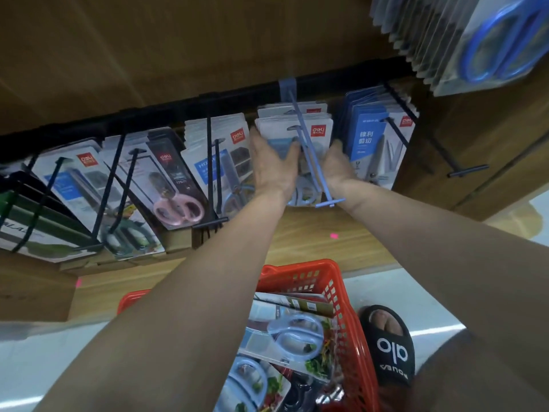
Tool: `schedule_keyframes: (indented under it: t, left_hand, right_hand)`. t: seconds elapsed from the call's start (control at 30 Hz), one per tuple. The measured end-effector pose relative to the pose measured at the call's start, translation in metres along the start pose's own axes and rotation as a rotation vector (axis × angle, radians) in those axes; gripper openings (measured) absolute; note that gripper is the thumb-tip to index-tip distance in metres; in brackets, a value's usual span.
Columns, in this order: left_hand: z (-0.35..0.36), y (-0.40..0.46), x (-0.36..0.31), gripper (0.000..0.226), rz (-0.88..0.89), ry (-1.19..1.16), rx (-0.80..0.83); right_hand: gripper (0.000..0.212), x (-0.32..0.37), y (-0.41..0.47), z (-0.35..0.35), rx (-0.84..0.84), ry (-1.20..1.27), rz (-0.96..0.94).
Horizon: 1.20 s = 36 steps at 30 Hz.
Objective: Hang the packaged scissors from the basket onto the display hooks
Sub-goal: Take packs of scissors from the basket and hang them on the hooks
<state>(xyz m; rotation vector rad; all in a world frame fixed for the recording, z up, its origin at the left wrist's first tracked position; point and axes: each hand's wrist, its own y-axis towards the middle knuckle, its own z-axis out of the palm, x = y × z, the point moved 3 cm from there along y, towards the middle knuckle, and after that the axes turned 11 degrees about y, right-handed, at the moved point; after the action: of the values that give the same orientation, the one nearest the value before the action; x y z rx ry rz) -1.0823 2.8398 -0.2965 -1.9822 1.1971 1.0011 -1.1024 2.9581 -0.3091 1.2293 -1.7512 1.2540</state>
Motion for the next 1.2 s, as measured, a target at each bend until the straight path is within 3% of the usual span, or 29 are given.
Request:
schedule_keyframes:
  t: [0.1, 0.27, 0.67, 0.77, 0.93, 1.07, 1.13, 1.2]
  left_hand:
    - [0.003, -0.001, 0.003, 0.073, 0.001, -0.012, -0.027]
    - [0.007, 0.007, -0.002, 0.06, 0.031, 0.007, -0.08]
    - [0.001, -0.007, 0.011, 0.068, 0.034, 0.112, 0.033]
    - [-0.006, -0.023, 0.028, 0.06, 0.088, 0.204, 0.12]
    - [-0.038, -0.064, 0.075, 0.062, 0.253, 0.585, 0.329]
    - [-0.08, -0.107, 0.134, 0.054, 0.31, 0.82, 0.536]
    - [-0.097, -0.127, 0.161, 0.05, 0.275, 0.897, 0.634]
    - [-0.109, -0.143, 0.187, 0.052, 0.219, 0.968, 0.729]
  right_hand:
    - [0.048, 0.002, 0.001, 0.003, -0.021, 0.124, 0.002]
    - [0.044, 0.007, 0.014, 0.004, 0.038, 0.066, -0.057]
    - [0.05, 0.005, 0.004, 0.001, 0.029, -0.038, -0.007]
    - [0.057, -0.003, 0.0, 0.003, 0.027, -0.128, 0.049]
    - [0.059, -0.034, -0.025, 0.013, 0.039, -0.229, 0.114]
    - [0.047, -0.046, -0.056, 0.025, 0.106, -0.417, 0.029]
    - [0.037, -0.052, -0.078, 0.034, 0.213, -0.417, 0.021]
    - [0.024, -0.065, -0.104, 0.05, 0.486, -0.533, 0.078]
